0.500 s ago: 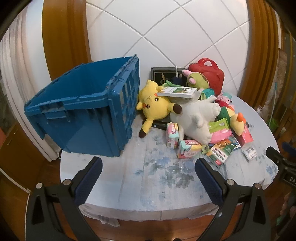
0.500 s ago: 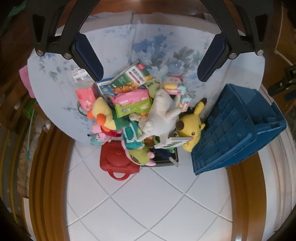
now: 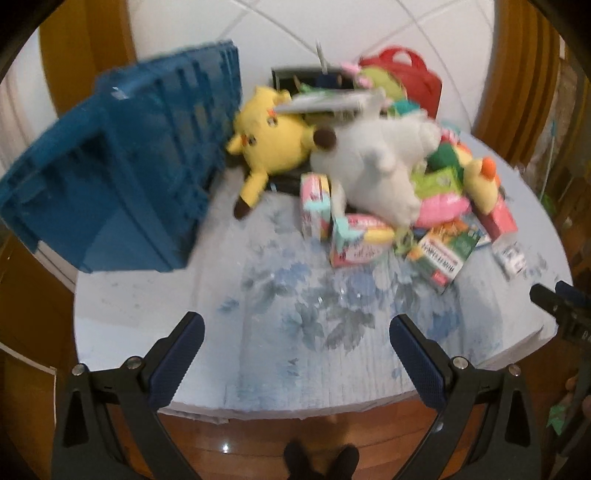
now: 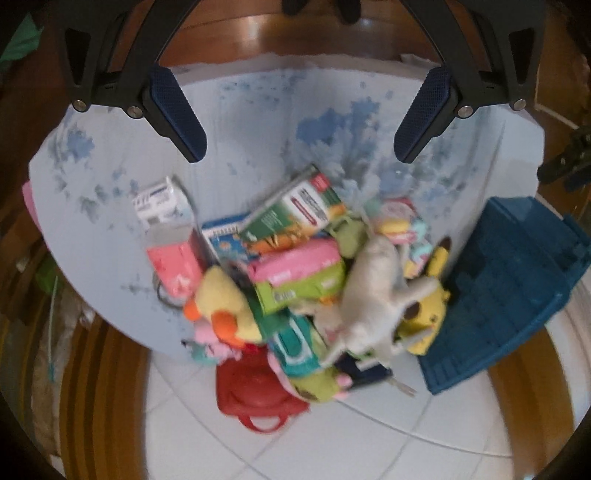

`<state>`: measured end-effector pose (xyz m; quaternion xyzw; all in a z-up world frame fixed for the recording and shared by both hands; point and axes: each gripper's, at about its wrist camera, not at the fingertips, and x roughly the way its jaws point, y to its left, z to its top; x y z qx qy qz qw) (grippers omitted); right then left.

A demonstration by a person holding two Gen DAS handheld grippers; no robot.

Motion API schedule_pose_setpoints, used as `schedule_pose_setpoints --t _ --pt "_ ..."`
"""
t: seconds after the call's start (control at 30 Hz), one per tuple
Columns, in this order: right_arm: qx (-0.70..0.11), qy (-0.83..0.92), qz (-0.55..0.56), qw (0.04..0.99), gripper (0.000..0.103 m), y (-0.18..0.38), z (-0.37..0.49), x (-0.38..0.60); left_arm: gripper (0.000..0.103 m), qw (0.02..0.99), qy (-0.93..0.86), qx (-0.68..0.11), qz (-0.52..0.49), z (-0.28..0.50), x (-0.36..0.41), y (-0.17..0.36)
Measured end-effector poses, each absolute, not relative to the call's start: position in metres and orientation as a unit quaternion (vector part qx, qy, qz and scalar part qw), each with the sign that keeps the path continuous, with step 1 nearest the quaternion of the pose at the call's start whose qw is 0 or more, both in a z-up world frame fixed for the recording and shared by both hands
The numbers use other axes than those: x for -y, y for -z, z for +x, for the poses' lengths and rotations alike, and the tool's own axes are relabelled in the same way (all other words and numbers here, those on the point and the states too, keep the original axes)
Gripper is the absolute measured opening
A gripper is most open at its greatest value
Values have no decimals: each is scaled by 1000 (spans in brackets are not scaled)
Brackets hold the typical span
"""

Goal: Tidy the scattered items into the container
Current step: 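Move both grippers toward the pile of items on the table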

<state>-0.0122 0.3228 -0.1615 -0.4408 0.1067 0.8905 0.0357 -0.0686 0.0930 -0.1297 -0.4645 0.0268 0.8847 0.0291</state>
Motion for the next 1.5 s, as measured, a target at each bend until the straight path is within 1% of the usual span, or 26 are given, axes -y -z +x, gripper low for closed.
schedule_pose_setpoints --t 0.23,0.4,0.53,0.67,0.7,0.73,0.77,0.8,0.93,1.03,1.27,1.37,1.43,1.5 --pt "-114 -868 -480 65 103 201 -46 -335 102 49 -865 -33 -498 -131 -109 172" --pt "-116 -858 -493 90 103 208 -75 -341 102 75 -856 -49 -509 -177 -122 189" --pt "-142 -859 -484 93 103 216 -92 -342 102 85 -847 -54 -522 -208 -124 207" --pt "-156 -852 -489 101 102 223 -108 -350 98 95 -843 -53 -526 -221 -128 212" --pt "-156 -853 -488 101 102 221 -111 -353 97 95 -844 -48 -526 -223 -127 211" --pt "-153 -854 -487 101 98 219 -114 -355 93 94 -845 -44 -525 -226 -127 209" --pt "-150 -856 -485 100 92 217 -116 -356 92 94 -845 -40 -525 -228 -127 206" --pt "-150 -857 -483 98 91 214 -119 -360 92 98 -846 -33 -524 -230 -128 202" --pt "-143 -863 -474 104 90 203 -128 -377 92 102 -855 -23 -508 -234 -140 180" --pt "-128 -868 -468 104 77 193 -136 -394 92 106 -865 -14 -490 -236 -157 159" --pt "-107 -882 -454 70 77 174 -168 -454 92 108 -890 3 -442 -251 -233 117" --pt "-85 -887 -451 57 77 165 -179 -495 92 106 -891 10 -441 -266 -277 112" --pt "-84 -886 -453 58 77 163 -183 -521 92 105 -888 9 -447 -275 -306 116" --pt "-85 -881 -461 61 77 167 -188 -548 100 87 -888 -9 -451 -281 -331 120"
